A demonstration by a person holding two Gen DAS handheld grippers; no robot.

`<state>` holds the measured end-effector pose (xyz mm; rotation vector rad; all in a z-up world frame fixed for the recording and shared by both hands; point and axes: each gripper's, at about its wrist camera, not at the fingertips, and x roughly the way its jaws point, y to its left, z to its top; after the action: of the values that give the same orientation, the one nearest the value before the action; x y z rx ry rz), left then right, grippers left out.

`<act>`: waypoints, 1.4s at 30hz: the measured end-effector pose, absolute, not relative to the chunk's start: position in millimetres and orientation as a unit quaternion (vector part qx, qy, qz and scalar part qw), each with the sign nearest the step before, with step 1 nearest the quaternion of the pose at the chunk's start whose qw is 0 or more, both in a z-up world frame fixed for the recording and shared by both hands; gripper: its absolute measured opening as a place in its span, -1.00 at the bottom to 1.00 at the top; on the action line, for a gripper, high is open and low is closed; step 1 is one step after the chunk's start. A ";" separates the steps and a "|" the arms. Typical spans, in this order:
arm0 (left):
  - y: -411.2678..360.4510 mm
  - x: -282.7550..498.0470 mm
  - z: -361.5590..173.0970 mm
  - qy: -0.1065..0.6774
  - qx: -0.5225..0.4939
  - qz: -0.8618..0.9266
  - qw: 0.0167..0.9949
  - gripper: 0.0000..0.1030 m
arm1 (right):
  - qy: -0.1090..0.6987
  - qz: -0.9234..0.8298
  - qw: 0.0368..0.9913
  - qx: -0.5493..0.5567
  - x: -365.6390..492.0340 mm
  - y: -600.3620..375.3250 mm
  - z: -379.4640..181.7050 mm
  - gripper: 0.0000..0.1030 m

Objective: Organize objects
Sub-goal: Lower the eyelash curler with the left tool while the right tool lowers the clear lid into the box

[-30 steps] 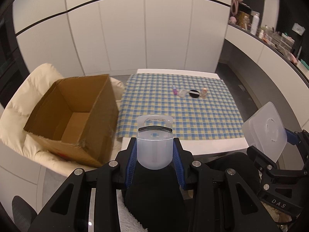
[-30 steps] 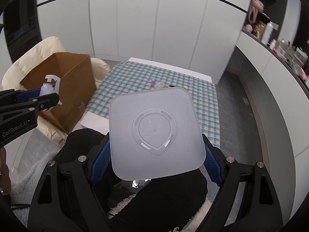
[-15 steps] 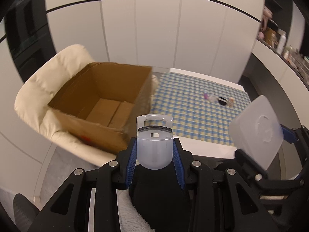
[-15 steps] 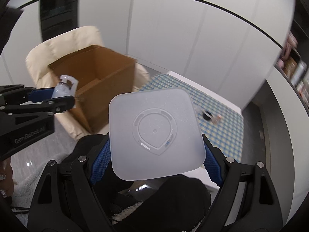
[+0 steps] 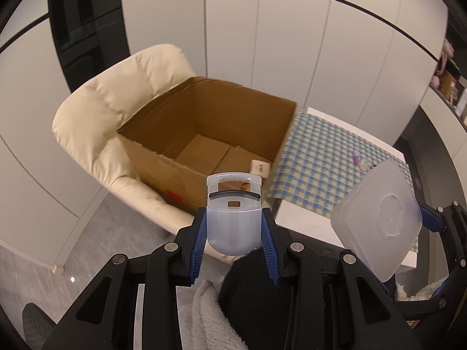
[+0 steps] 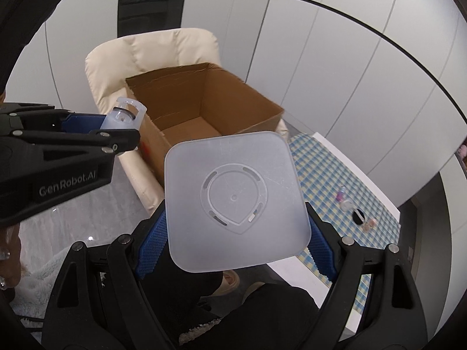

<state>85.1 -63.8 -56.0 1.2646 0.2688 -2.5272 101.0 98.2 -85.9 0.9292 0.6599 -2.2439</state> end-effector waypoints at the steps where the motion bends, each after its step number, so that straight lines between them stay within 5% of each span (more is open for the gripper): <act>1: -66.6 84.5 -57.1 0.095 0.441 -0.879 0.154 -0.31 | 0.251 -0.847 0.308 0.352 98.8 95.4 -87.8 0.68; 25: -95.2 61.6 -63.8 0.128 0.434 -0.878 0.158 -0.31 | 0.236 -0.841 0.321 0.366 59.5 62.1 -96.3 0.68; 42: -157.2 -29.4 -74.5 0.141 0.415 -0.874 0.210 -0.31 | 0.232 -0.861 0.301 0.338 -26.7 -10.1 -101.0 0.68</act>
<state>-29.4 -157.2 -74.5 1.1536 0.3912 -2.4296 -26.7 -10.1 -101.0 0.8967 0.6142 -2.2837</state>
